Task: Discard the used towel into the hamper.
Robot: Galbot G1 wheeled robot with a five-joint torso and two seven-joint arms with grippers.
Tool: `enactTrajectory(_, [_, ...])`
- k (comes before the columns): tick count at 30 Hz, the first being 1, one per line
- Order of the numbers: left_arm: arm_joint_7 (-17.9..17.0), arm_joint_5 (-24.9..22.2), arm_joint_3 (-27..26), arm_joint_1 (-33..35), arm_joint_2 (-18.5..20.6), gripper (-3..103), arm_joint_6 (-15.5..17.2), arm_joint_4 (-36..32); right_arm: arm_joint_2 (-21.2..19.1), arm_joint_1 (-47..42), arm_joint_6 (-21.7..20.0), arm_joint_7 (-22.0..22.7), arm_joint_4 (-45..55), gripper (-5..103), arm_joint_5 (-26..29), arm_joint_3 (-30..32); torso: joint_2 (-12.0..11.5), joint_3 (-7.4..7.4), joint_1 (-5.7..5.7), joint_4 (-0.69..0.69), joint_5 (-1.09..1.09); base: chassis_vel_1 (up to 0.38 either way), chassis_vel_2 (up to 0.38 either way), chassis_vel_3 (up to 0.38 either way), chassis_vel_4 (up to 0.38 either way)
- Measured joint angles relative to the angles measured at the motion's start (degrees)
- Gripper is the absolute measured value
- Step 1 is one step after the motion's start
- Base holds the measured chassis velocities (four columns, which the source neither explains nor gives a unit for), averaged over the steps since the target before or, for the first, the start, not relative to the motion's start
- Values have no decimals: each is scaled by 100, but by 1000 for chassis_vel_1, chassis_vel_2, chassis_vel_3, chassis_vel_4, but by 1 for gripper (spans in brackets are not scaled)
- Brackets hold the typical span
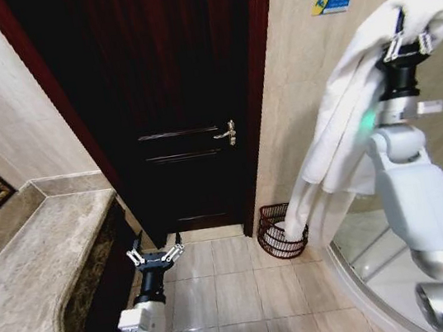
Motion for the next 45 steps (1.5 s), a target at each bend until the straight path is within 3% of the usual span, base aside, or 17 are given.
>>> enactTrajectory(6, [0,0,0,0,0,100,0,0,198,622,154,5,-513,13,-162,-204,0,0,0,0,0,0,0,0,0])
enactTrajectory(12, [0,0,0,0,0,100,0,0,294,625,286,-23,-776,13,-226,-215,0,0,0,0,3,0,0,0,0])
enactTrajectory(45, [0,0,0,0,-1,100,0,0,544,-1027,726,-232,-660,13,-231,172,1,-1,-1,0,2,0,0,0,0])
